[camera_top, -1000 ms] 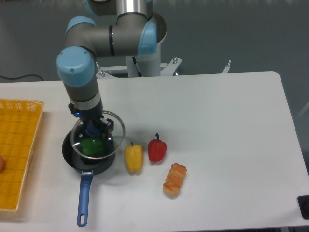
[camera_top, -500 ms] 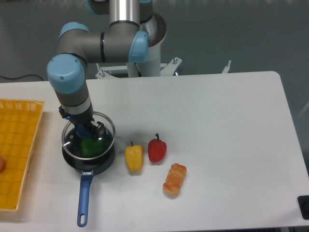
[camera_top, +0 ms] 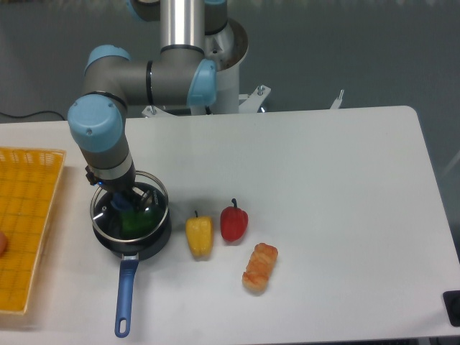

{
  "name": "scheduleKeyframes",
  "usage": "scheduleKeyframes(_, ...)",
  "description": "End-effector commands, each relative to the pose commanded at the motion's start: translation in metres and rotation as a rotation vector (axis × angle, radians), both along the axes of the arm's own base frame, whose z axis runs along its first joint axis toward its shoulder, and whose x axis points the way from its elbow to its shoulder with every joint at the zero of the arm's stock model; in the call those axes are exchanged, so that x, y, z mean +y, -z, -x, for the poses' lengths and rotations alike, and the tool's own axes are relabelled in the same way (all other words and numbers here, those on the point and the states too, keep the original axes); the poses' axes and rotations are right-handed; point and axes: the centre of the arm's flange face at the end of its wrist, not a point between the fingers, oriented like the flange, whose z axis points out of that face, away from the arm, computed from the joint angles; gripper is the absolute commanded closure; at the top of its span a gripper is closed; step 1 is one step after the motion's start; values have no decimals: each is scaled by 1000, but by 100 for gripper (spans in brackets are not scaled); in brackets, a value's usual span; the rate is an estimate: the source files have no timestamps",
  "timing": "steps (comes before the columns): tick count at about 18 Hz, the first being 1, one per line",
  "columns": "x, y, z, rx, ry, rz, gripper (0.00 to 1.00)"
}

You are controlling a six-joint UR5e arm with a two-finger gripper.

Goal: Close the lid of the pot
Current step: 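Lower the glass lid onto the rim of the black saucepan, then hold the lid on the saucepan rim with the gripper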

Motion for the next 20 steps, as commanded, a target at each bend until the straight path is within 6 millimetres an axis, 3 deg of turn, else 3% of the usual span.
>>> scheduleKeyframes(20, 5, 10, -2, -1, -9, 9, 45)
